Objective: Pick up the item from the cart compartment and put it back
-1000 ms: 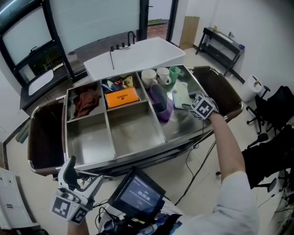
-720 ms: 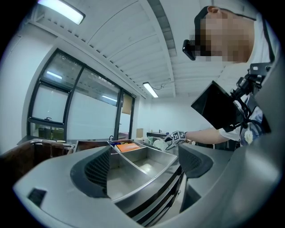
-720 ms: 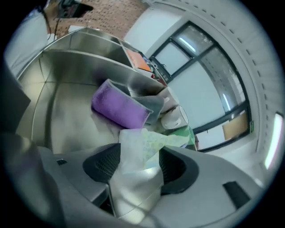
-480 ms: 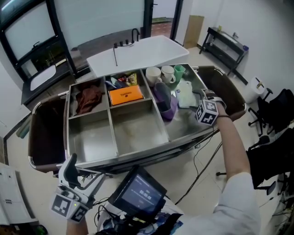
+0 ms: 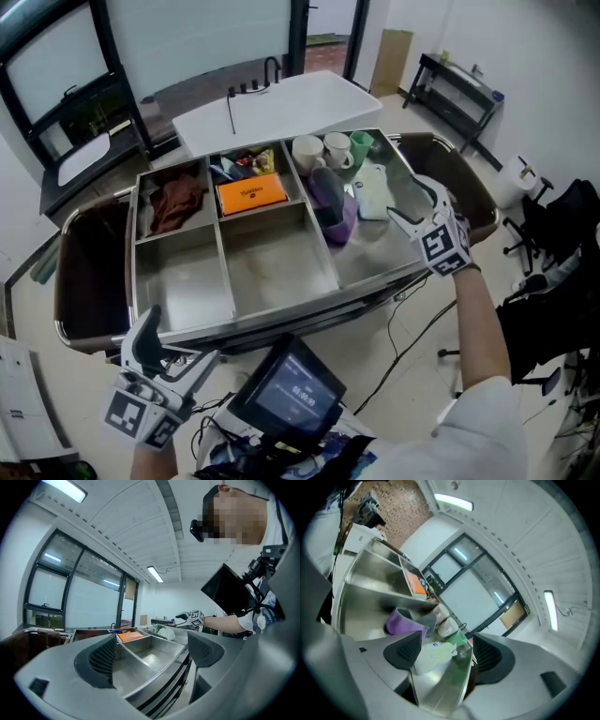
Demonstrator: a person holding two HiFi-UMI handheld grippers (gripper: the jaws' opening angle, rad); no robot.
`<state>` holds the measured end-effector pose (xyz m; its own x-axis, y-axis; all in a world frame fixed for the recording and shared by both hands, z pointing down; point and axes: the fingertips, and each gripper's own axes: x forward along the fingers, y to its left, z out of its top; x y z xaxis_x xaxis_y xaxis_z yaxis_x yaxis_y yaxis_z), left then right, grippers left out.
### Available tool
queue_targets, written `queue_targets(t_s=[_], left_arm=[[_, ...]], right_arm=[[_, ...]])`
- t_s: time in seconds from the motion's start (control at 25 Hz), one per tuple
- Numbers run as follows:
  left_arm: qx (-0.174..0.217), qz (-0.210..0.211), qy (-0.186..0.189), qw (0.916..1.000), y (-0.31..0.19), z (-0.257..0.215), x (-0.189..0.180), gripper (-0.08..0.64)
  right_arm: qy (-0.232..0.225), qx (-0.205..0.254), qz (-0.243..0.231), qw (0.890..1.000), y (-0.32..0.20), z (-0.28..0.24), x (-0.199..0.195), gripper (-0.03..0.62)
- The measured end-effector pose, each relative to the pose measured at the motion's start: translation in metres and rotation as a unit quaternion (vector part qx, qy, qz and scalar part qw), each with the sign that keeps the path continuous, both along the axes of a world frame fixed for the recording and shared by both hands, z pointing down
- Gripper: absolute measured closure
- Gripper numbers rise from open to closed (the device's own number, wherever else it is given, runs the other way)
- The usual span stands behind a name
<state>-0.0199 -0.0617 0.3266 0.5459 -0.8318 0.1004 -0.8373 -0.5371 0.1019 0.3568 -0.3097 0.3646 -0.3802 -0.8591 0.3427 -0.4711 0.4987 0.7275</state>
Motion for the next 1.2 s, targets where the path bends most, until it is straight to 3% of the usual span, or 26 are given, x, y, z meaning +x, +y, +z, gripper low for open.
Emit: queue_targets(t_s=[0.32,0.44,0.64,0.72,1.2], left_arm=[[0.003,0.024,-0.001,0.9997,0.000,-0.001,0.021,0.086],[0.004,0.030,-0.002,0.9995,0.003,-0.001,0.030,0.086],[0.001,0.031,0.001,0.9995,0.012,0.002,0.040,0.086],[-0.003,0.033,0.000,0.9995,0.015,0.006,0.045,0.086],[-0.015,0.046,-0.008,0.9988,0.040,0.019,0.093,0.086]], right_arm=[[-0.166,0.004,-0.038,0.985,0.115,-0.035,-0.045,0.225],[-0.218,0.001,-0.042,0.975,0.152,-0.051,-0.058,0.225],[-0.316,-0.014,-0.028,0.948,0.201,-0.069,-0.051,0.227],[-0.331,-0.013,-0.026,0.943,0.216,-0.068,-0.049,0.229],[-0.329,-0.032,-0.020,0.943,0.270,-0.047,-0.028,0.230]])
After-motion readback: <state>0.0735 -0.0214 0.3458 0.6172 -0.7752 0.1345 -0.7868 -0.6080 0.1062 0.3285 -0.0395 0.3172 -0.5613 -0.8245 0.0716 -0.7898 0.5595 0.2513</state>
